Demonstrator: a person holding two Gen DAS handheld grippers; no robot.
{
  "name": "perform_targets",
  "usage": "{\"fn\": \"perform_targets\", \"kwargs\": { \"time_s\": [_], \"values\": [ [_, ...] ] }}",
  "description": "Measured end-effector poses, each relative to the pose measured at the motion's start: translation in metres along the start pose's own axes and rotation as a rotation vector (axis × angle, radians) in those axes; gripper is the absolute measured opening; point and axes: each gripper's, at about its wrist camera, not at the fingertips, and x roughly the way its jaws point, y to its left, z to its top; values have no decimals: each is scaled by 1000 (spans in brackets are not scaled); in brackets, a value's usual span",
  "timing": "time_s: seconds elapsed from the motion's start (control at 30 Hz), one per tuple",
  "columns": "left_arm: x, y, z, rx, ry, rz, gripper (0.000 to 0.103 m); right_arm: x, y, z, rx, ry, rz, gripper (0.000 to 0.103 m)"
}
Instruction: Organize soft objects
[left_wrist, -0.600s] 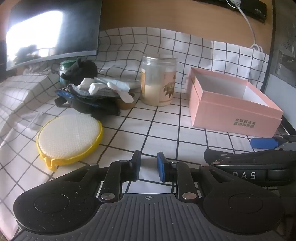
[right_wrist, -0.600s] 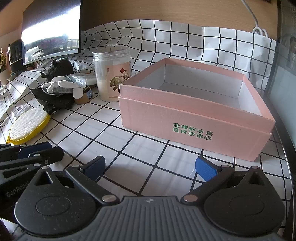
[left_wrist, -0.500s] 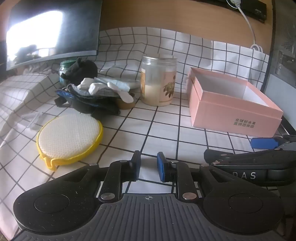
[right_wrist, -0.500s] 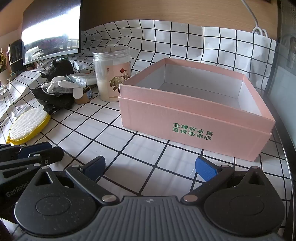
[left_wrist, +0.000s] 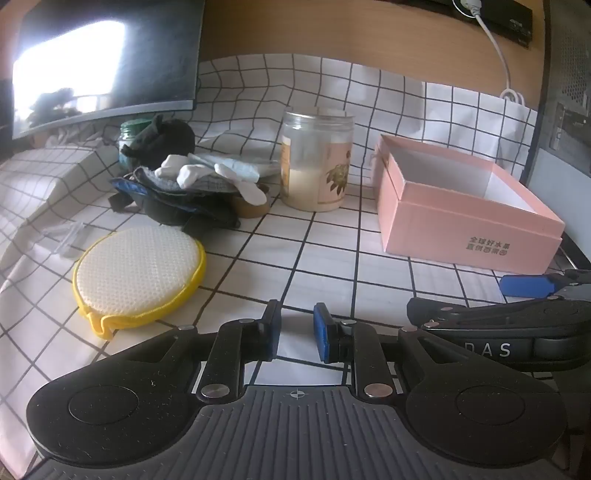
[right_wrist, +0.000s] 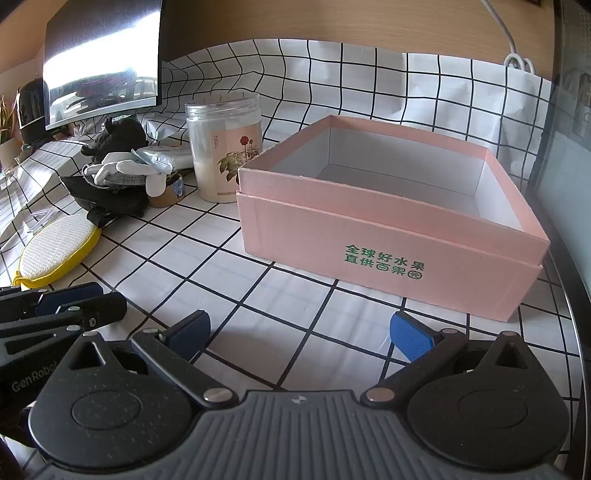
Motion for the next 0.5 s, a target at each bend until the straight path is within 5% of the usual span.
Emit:
{"fn": "perform_targets", "kwargs": {
  "time_s": [0.5],
  "values": [
    [-2,3,1,-8,0,-5,22,0,0,0,0,0,0,103]
  ]
}}
